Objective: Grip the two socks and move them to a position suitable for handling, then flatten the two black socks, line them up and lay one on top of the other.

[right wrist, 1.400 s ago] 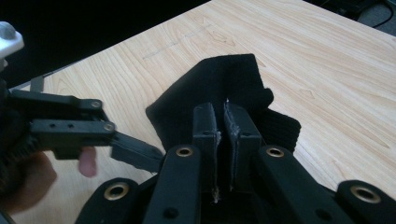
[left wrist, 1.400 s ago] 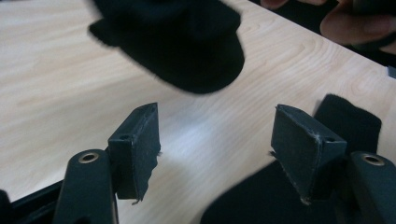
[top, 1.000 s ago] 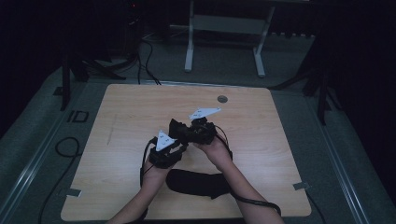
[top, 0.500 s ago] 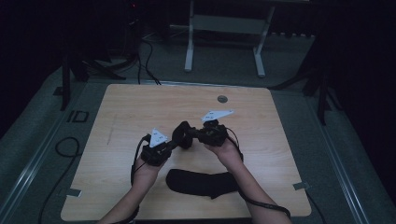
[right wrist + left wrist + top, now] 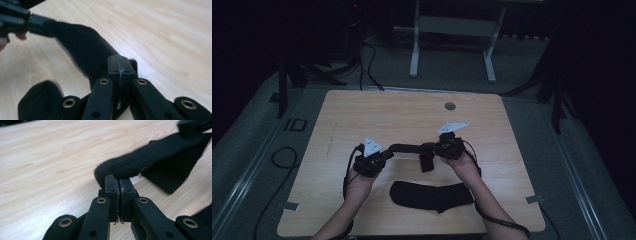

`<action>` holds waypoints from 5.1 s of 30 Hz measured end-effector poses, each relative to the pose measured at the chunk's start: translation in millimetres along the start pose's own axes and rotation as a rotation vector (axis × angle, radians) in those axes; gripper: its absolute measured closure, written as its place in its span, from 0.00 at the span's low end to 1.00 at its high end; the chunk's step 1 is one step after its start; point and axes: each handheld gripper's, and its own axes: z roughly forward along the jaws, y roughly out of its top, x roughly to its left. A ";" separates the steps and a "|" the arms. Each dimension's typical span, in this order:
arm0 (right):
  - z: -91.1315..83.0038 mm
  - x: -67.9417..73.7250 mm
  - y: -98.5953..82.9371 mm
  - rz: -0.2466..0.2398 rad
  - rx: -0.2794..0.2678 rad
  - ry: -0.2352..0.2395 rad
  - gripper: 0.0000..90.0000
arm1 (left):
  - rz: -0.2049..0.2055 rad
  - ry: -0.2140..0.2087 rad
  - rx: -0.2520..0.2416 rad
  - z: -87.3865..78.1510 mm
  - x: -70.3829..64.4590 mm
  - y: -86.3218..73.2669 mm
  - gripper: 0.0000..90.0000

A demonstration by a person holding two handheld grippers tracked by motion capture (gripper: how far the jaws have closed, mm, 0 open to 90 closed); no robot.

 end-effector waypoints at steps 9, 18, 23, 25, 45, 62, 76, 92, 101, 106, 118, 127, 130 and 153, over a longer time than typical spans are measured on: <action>19.4 -0.8 -16.6 0.021 0.079 0.058 0.77 | -0.017 0.032 0.125 10.9 15.8 -28.7 0.98; 40.9 -6.2 -30.4 0.031 0.186 -0.018 0.69 | -0.017 0.038 0.162 9.2 24.3 -36.1 0.97; 49.4 -4.6 -37.4 0.023 0.204 -0.031 0.91 | -0.007 0.025 0.164 8.2 23.1 -37.0 0.97; 46.8 -5.7 -37.4 0.024 0.194 -0.037 0.95 | 0.001 0.018 0.164 8.0 21.8 -36.7 0.97; -16.0 -16.2 -42.1 0.002 0.118 -0.073 0.95 | 0.108 -0.031 0.205 27.4 -6.4 -25.2 0.97; 14.3 -25.5 -64.9 0.105 0.217 0.019 0.69 | 0.049 -0.035 0.211 16.3 16.0 -35.4 0.95; -13.3 -51.7 -81.8 0.162 0.208 -0.026 0.65 | 0.056 -0.041 0.215 12.0 14.0 -38.7 0.76; -34.8 -50.5 -81.1 0.074 0.084 -0.183 1.00 | 0.071 -0.153 0.145 37.5 -9.4 -8.9 1.00; -19.2 -56.0 -95.3 0.089 0.141 -0.190 1.00 | 0.102 -0.166 0.224 66.3 -11.8 -5.0 1.00; -23.8 -61.3 -98.0 0.103 0.140 -0.212 1.00 | 0.109 -0.166 0.218 71.0 -13.8 -2.5 0.99; -31.8 -56.6 -90.8 0.077 0.125 -0.144 0.78 | 0.047 -0.231 0.161 53.3 -12.5 -0.7 0.83; -55.1 -40.7 -88.8 0.036 0.117 -0.142 0.47 | 0.016 -0.265 0.122 9.9 -14.5 -5.8 0.57; -67.5 -30.1 -92.8 0.029 0.094 -0.144 0.44 | 0.015 -0.300 0.140 -1.8 -16.6 -11.4 0.51; -83.8 10.3 -153.9 0.108 0.134 -0.150 0.62 | 0.038 -0.248 0.254 -1.1 -36.9 -53.0 0.62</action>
